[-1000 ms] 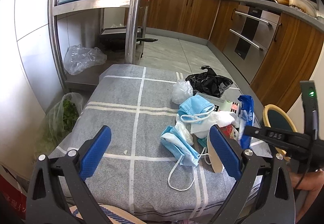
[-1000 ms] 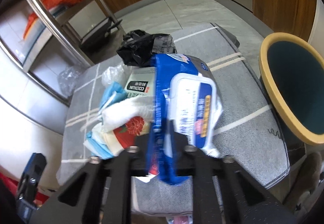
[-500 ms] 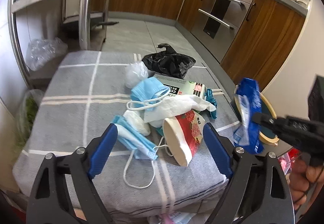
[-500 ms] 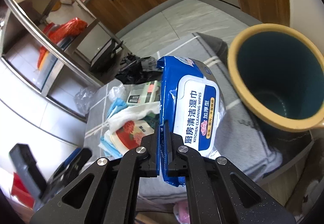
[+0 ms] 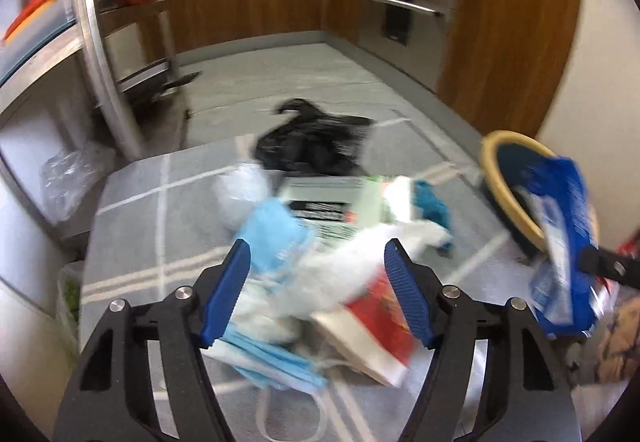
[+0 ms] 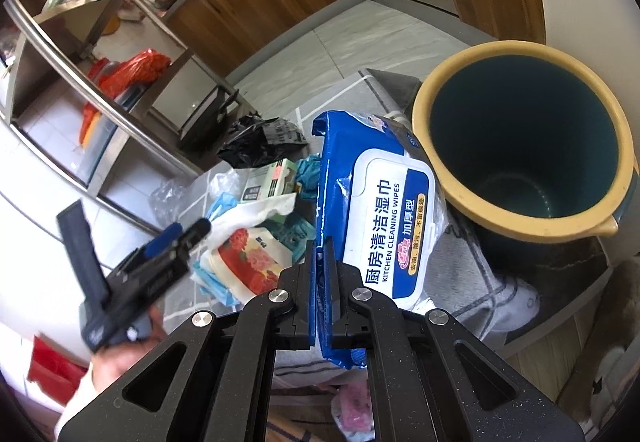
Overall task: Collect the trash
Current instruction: 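Grasp the blue face mask with the left gripper while the right gripper carries the wipes pack toward the bin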
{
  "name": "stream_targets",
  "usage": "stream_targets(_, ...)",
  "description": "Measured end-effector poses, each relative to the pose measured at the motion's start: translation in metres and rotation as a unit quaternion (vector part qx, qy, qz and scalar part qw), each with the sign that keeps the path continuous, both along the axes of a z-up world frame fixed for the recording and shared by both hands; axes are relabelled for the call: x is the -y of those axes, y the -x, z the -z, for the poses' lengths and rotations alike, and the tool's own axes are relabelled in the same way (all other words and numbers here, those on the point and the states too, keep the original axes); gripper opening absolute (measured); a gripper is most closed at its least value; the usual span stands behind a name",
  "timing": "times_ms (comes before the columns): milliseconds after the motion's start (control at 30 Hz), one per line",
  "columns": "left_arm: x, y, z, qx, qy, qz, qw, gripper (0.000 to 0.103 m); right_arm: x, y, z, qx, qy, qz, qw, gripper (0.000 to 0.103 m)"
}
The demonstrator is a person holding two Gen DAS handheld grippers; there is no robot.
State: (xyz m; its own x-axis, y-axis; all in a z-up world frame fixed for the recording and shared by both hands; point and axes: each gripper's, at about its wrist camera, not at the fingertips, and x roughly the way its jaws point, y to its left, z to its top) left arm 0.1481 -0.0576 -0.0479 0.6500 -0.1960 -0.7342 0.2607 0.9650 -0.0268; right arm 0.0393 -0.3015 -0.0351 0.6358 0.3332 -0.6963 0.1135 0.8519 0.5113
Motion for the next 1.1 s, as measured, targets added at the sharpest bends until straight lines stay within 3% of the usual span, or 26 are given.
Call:
stream_targets(100,-0.024,-0.020,-0.002,-0.028,0.049,-0.038,0.9977,0.069,-0.001,0.002,-0.001,0.004,-0.001,-0.001,1.000,0.004)
stream_targets(300,-0.038,-0.057,0.013,-0.108,0.083,-0.063,0.9886,0.069,0.001,0.006,-0.004,0.015,0.002,-0.005,1.000,0.004)
stream_targets(467,-0.031,-0.075,0.031,-0.163,0.075,-0.070,0.9814,0.069,0.005,0.010,-0.008,0.021,0.002,-0.003,1.000,0.004)
stream_targets(567,-0.030,-0.084,0.039,-0.187,0.065,-0.078,0.9772,0.057,0.006,0.013,-0.009,0.023,0.003,-0.003,1.000,0.004)
stream_targets(633,-0.034,-0.088,0.041,-0.199,0.069,-0.086,0.9737,0.038,0.008,0.013,-0.010,0.024,0.003,-0.002,1.000,0.004)
stream_targets(700,-0.039,-0.090,0.041,-0.202,0.068,-0.093,0.9726,0.024,0.010,0.015,-0.011,0.026,0.002,0.001,1.000,0.004)
stream_targets(800,-0.047,-0.085,0.033,-0.192,0.076,-0.093,0.9741,0.016,0.015,0.016,-0.014,0.030,0.000,0.006,1.000,0.004)
stream_targets(1100,-0.066,-0.060,-0.040,-0.115,0.121,-0.081,0.9827,0.013,0.025,0.023,-0.028,0.054,-0.002,0.010,0.999,0.004)
